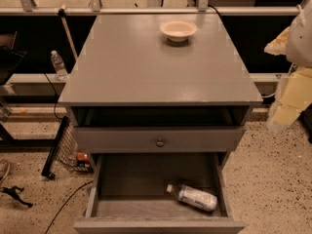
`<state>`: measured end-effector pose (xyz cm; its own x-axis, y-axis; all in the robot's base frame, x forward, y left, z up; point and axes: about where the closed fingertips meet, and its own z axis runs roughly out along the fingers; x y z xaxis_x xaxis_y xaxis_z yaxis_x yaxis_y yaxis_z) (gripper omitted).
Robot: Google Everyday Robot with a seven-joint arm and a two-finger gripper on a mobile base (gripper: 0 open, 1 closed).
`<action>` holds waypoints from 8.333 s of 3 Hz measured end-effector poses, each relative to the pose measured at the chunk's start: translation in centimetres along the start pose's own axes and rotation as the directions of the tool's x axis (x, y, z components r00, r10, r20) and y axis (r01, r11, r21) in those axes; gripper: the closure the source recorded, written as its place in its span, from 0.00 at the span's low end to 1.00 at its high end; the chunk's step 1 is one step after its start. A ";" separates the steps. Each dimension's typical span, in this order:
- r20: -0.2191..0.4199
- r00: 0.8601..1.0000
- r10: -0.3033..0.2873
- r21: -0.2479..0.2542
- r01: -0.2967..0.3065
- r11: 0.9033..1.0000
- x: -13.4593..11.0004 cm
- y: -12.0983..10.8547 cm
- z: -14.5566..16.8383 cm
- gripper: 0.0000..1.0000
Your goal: Pick blue plastic bottle from middle drawer and place on counter
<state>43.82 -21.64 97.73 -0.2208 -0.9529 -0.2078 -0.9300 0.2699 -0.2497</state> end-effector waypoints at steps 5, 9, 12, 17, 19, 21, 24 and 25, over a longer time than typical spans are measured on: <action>0.003 0.985 0.173 -0.121 -0.171 0.978 5.0 2.4 14.3 0.00; 0.039 0.965 0.259 -0.165 -0.249 0.954 7.0 8.8 29.4 0.00; 0.083 0.941 0.329 -0.194 -0.308 0.931 7.2 10.2 36.6 0.00; 0.121 0.927 0.354 -0.226 -0.321 0.920 7.8 11.0 51.7 0.00; 0.129 0.921 0.368 -0.240 -0.332 0.912 7.9 9.9 56.6 0.00; 0.117 0.918 0.378 -0.269 -0.337 0.902 7.9 10.6 58.3 0.00; 0.117 0.916 0.384 -0.299 -0.337 0.893 7.8 11.2 59.6 0.71; 0.139 0.916 0.377 -0.305 -0.322 0.896 7.4 11.3 58.8 0.95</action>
Offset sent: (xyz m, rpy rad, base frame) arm 0.0128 -0.0196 -0.1066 0.0943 0.1169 -0.1075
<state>48.97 -17.53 37.80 -0.5116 -0.7520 -0.4156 -0.8520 0.5066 0.1321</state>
